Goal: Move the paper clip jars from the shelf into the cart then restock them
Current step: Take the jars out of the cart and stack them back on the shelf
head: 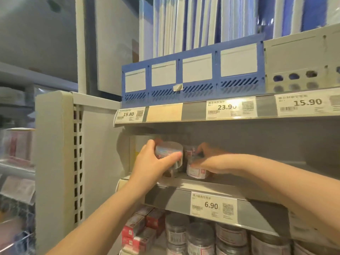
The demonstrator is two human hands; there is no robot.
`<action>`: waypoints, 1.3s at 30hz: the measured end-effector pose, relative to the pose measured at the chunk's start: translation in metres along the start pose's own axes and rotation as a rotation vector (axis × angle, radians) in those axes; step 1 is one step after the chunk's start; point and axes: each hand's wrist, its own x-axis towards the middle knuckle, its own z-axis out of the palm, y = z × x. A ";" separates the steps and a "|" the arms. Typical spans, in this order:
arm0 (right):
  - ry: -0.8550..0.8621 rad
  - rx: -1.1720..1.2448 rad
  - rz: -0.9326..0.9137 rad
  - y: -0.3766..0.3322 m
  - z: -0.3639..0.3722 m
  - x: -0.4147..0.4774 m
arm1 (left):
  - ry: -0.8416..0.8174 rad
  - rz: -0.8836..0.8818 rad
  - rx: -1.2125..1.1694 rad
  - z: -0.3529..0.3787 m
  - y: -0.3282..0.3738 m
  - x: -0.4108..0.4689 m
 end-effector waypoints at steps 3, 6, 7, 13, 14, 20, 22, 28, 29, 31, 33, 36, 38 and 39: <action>-0.036 -0.060 -0.011 -0.004 0.008 0.003 | 0.026 -0.010 -0.013 0.002 -0.003 0.004; -0.004 -0.136 -0.004 -0.003 0.013 0.003 | 0.052 -0.026 -0.046 0.002 -0.007 0.006; -0.001 -0.129 -0.006 -0.003 0.014 0.003 | 0.062 -0.028 -0.053 0.002 -0.009 0.007; -0.102 -0.094 0.044 0.001 -0.002 -0.003 | 0.083 -0.008 -0.064 -0.001 -0.012 0.006; -0.104 -0.102 0.063 0.002 -0.004 -0.004 | 0.079 -0.012 -0.064 -0.001 -0.012 0.006; -0.069 -0.145 0.051 0.000 0.001 -0.002 | 0.063 -0.011 -0.049 -0.004 -0.013 0.006; -0.060 -0.146 0.038 -0.001 0.003 -0.002 | 0.050 -0.004 -0.045 -0.004 -0.013 0.005; 0.055 -0.026 0.017 -0.002 -0.021 -0.002 | 0.028 -0.011 -0.063 -0.004 -0.013 0.006; 0.038 0.033 -0.034 -0.003 -0.025 -0.004 | 0.022 -0.011 -0.068 -0.004 -0.012 0.007; -0.057 0.124 -0.136 -0.008 -0.026 -0.010 | 0.017 0.000 -0.077 -0.002 -0.010 0.007; -0.110 0.139 -0.187 -0.015 -0.020 -0.014 | 0.015 0.015 -0.085 0.001 -0.007 0.009; -0.034 0.122 -0.210 -0.021 -0.011 -0.014 | -0.012 0.036 -0.093 0.006 -0.002 0.010; 0.032 0.112 -0.208 -0.024 -0.009 -0.016 | -0.026 0.041 -0.101 0.007 0.000 0.011; 0.048 0.134 -0.199 -0.025 -0.008 -0.017 | -0.030 0.041 -0.108 0.007 0.000 0.011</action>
